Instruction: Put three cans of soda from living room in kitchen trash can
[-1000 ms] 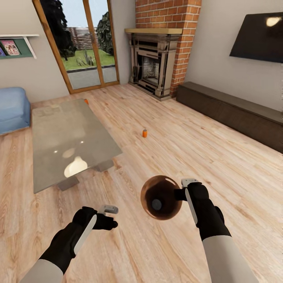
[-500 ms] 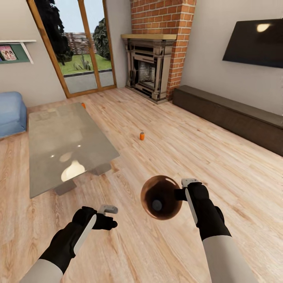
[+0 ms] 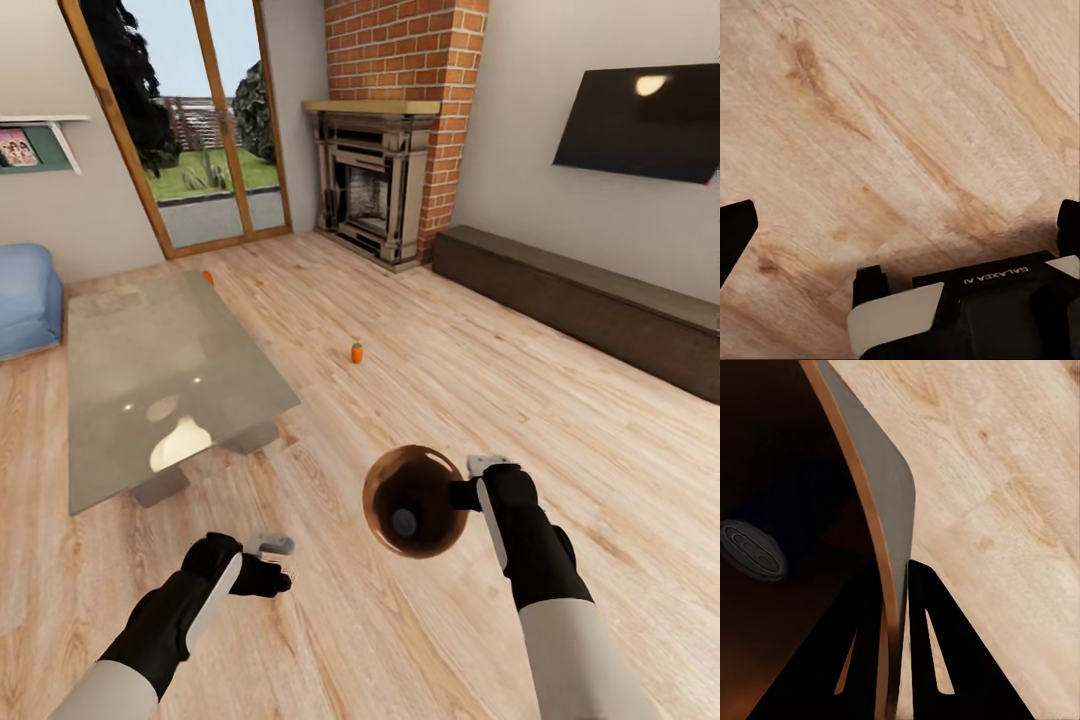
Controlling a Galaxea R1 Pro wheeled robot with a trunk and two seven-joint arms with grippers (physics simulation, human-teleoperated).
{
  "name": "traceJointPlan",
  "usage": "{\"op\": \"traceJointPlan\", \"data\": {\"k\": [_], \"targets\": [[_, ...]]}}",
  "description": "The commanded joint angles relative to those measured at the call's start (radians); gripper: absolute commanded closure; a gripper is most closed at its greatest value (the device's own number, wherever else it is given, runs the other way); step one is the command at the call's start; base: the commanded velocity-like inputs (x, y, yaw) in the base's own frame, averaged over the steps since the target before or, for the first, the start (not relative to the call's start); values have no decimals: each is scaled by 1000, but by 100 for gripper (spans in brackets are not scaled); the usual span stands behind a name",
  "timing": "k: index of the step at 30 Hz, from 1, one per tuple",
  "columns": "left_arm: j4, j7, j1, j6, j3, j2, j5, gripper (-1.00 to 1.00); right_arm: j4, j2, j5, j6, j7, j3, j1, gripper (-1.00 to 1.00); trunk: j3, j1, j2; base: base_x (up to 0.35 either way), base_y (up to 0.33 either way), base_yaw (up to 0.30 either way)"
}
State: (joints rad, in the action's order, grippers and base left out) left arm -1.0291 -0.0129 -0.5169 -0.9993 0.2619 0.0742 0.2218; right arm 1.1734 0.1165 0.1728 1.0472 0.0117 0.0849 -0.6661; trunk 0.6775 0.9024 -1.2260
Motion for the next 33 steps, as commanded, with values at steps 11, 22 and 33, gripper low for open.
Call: {"op": "traceJointPlan", "data": {"k": [11,22,33], "targets": [[129,49,0,41,9,-9,1,-100,-1,1,-8,0,4,20,18,100,-18,0,0,0,0,-6],[301,57,-2,122,3,-10,3,-100,-1,0,-10,0,5,181,144,100,-36,0,0,0,0,0],[338,57,0,202,-4,-5,9,-100,-12,-9,-3,-1,-3,201,202,100,-53,0,0,0,0,0]]}}
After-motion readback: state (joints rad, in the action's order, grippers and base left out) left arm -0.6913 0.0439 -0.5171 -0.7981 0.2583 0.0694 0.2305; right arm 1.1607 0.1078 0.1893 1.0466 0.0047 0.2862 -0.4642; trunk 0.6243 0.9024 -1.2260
